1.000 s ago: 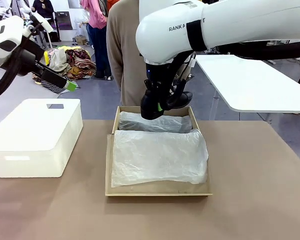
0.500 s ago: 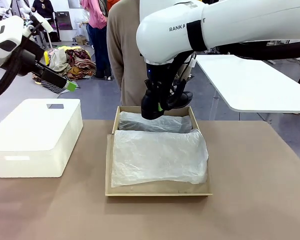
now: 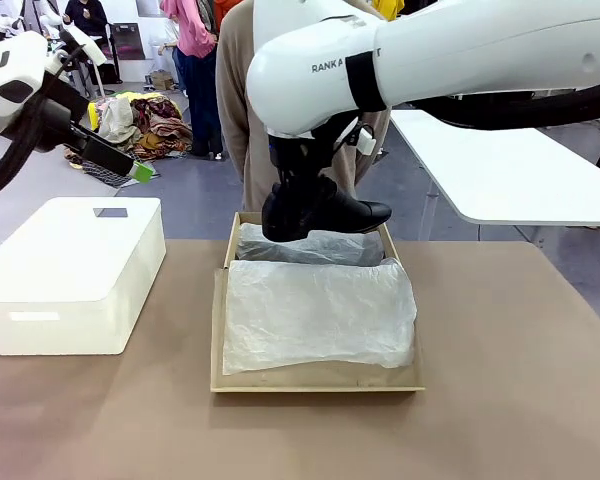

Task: Pack the shoes into the box.
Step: Place the other shoe of the Shoes into the Shoes Box.

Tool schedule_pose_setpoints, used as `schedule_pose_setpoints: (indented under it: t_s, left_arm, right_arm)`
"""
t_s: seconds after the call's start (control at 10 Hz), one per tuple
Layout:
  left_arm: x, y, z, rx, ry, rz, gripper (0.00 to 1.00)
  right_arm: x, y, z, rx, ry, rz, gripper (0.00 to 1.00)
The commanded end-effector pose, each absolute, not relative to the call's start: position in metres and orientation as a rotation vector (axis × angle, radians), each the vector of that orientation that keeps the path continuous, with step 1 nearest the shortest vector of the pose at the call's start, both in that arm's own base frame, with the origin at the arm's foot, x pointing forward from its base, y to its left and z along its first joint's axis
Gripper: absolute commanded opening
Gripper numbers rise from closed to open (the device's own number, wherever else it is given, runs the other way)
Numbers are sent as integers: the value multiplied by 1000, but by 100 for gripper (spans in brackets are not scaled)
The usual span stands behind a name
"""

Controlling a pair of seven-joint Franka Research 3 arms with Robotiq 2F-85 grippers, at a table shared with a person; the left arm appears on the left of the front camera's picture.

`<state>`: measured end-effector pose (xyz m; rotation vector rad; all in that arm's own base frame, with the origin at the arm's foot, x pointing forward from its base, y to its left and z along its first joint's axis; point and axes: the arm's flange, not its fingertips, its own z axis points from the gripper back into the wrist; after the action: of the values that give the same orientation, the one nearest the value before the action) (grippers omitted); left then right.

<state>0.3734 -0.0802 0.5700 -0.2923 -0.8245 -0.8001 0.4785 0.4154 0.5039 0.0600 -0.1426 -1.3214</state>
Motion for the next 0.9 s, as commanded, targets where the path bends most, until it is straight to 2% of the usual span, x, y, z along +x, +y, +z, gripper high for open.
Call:
schedule_pose_setpoints:
  t_s: [0.0, 0.4, 0.5, 0.8]
  left_arm:
    - [373, -80, 568, -308, -832, -806, 100]
    - [373, -80, 568, -308, -832, -806, 100]
    - [373, -80, 568, -308, -832, -806, 100]
    - [373, -80, 568, -308, -832, -806, 100]
  right_arm:
    - [482, 430, 509, 99, -187, -1453, 0]
    - [482, 437, 504, 64, -245, -1539, 0]
    - [479, 430, 498, 81, -172, -1497, 0]
    - [480, 431, 494, 70, -178, -1509, 0]
